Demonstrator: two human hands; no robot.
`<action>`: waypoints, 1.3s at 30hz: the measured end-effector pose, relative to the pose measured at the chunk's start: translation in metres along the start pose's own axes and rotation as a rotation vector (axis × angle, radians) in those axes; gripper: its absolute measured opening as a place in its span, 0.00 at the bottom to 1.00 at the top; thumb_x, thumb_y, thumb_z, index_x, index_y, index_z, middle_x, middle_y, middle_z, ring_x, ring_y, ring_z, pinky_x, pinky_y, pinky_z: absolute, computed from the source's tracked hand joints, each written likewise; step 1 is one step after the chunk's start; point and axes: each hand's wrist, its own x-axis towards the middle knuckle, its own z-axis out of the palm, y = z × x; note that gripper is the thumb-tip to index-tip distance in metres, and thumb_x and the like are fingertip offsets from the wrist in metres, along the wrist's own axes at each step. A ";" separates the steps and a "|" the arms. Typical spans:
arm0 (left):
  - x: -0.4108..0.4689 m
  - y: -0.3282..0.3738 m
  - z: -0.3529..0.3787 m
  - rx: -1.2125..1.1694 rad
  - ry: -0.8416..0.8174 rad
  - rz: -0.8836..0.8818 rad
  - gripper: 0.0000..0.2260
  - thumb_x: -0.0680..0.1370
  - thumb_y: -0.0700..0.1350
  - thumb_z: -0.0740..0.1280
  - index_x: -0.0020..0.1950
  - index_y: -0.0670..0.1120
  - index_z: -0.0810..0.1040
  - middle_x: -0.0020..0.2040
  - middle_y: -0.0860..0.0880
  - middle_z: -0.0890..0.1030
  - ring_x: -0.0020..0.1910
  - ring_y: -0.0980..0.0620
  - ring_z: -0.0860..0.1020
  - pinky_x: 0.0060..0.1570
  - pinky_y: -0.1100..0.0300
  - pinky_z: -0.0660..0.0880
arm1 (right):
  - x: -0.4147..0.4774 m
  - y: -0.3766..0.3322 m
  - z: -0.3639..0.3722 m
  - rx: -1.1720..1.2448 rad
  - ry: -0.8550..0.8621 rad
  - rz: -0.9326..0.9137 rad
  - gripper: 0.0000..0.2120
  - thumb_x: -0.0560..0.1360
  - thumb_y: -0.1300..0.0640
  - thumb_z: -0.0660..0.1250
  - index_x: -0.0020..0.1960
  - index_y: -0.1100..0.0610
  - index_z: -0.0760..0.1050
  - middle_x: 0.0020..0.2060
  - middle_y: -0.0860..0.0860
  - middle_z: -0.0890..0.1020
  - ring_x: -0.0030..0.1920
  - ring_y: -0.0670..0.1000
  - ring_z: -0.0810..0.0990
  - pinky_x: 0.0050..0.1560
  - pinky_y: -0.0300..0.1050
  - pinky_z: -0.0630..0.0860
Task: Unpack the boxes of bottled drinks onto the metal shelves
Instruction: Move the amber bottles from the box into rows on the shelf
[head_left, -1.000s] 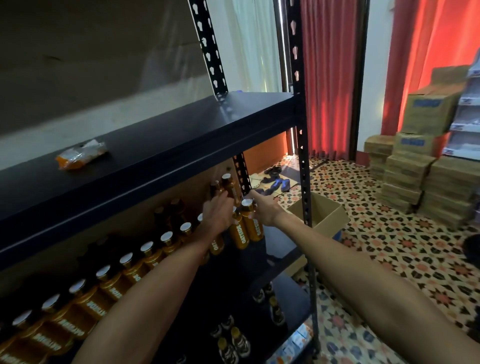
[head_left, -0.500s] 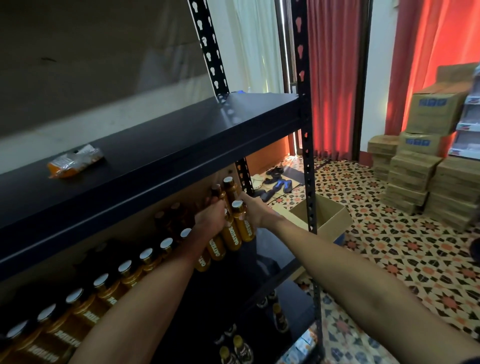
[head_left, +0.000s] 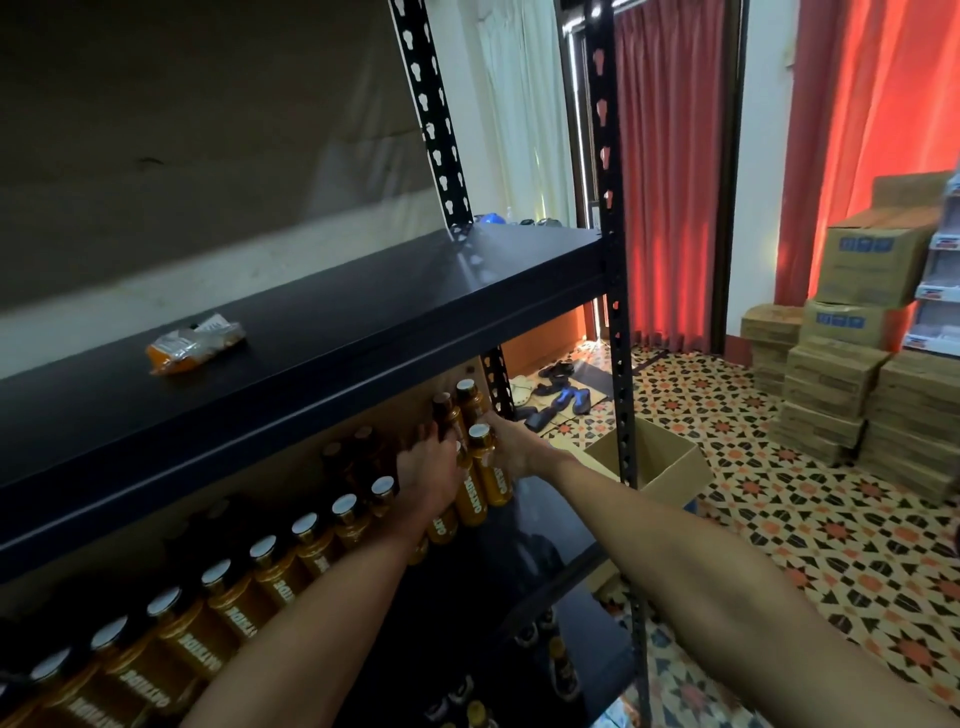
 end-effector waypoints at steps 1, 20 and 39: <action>-0.004 0.000 0.001 -0.004 0.022 -0.015 0.28 0.78 0.56 0.68 0.75 0.53 0.64 0.74 0.46 0.67 0.71 0.46 0.68 0.66 0.46 0.68 | -0.001 0.003 0.001 -0.007 0.011 -0.013 0.28 0.74 0.50 0.72 0.70 0.44 0.64 0.58 0.50 0.78 0.60 0.55 0.79 0.58 0.55 0.76; -0.170 -0.046 0.103 -0.168 0.044 0.062 0.26 0.84 0.58 0.44 0.82 0.55 0.45 0.82 0.49 0.46 0.80 0.49 0.42 0.76 0.49 0.42 | -0.108 0.002 0.102 -0.413 0.070 -0.102 0.38 0.81 0.36 0.55 0.82 0.43 0.37 0.81 0.51 0.35 0.79 0.51 0.31 0.80 0.58 0.41; -0.422 -0.060 0.240 -0.019 -0.295 0.019 0.29 0.83 0.55 0.56 0.82 0.50 0.51 0.81 0.43 0.54 0.80 0.43 0.53 0.76 0.40 0.52 | -0.295 0.031 0.326 -0.684 -0.312 -0.385 0.29 0.82 0.45 0.53 0.81 0.53 0.57 0.80 0.57 0.59 0.80 0.58 0.57 0.73 0.73 0.53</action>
